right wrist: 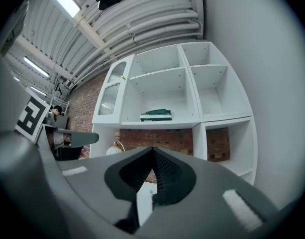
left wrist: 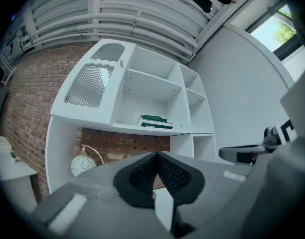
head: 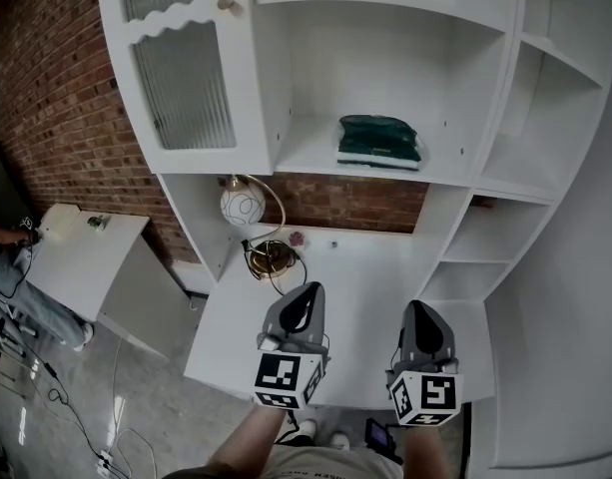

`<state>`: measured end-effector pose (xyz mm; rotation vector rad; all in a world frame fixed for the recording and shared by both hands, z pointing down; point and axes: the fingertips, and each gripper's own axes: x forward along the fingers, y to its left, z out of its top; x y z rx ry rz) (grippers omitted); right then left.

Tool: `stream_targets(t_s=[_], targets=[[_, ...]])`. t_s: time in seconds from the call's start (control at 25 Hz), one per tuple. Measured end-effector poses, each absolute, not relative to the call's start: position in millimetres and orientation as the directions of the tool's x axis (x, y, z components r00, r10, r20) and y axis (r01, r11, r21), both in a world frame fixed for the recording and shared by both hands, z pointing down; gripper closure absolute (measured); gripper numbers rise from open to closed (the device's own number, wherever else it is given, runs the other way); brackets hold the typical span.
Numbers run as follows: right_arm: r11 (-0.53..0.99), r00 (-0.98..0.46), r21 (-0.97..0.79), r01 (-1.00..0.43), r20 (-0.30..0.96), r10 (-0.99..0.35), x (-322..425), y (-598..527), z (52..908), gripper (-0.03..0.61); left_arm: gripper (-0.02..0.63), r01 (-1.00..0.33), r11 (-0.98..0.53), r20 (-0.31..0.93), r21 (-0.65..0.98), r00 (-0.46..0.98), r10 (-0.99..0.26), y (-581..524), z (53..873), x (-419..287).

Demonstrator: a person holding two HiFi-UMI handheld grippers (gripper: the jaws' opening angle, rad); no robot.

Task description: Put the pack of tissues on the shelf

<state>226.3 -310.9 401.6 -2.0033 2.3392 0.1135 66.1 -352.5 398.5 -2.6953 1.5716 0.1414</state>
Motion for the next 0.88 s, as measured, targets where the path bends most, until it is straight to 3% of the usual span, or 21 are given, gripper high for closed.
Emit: stream_targets(t_s=[0.4, 0.88], targets=[[0.142, -0.154, 0.073, -0.987, -0.214, -0.964, 222, -302, 376, 0.575, 0.606, -0.866, -0.498, -0.102, 0.034, 0.493, -0.864, -351, 394, 65], [0.131, -0.144, 0.078, -0.988, -0.210, -0.967, 220, -301, 380, 0.577, 0.606, -0.872, -0.489, -0.086, 0.030, 0.485, -0.870, -351, 398, 61]])
